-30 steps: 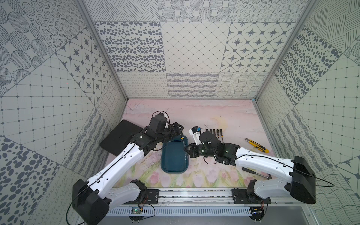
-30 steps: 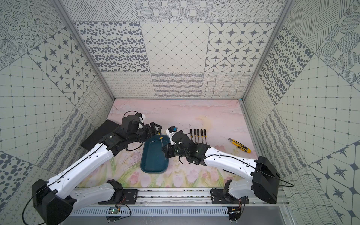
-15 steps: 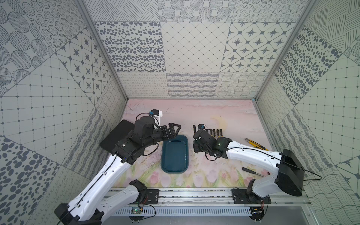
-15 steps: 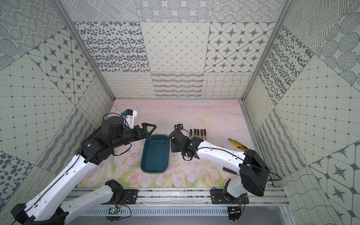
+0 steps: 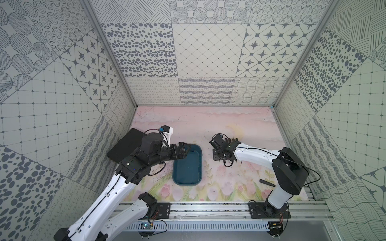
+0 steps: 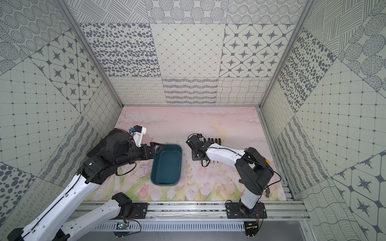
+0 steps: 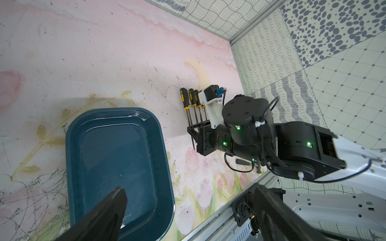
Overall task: Take the file tool out of the storage box
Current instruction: Place the file tool at the center of the board.
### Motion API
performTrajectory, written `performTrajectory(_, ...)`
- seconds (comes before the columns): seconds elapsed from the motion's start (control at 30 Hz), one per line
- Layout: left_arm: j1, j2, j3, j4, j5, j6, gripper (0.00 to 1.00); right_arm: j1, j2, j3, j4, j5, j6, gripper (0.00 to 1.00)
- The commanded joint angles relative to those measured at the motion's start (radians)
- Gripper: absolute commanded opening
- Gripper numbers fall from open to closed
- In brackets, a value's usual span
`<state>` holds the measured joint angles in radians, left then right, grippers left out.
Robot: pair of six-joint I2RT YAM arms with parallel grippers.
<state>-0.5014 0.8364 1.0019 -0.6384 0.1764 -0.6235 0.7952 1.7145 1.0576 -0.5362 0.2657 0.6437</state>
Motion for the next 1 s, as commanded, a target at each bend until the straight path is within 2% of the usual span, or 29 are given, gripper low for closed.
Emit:
performTrajectory(0.0, 0.001, 0.008, -0.02, 0.01, 0.025, 0.038, 0.99, -0.014, 0.031, 0.021, 0.01, -0.005, -0.023, 0.0)
performTrajectory(0.23, 0.0, 0.053, -0.018, 0.017, 0.041, 0.041, 0.99, -0.029, 0.083, 0.035, 0.011, -0.004, -0.025, 0.0)
performTrajectory(0.97, 0.001, 0.056, -0.037, 0.017, 0.039, 0.034, 0.99, -0.062, 0.125, 0.046, 0.022, 0.001, -0.031, 0.0)
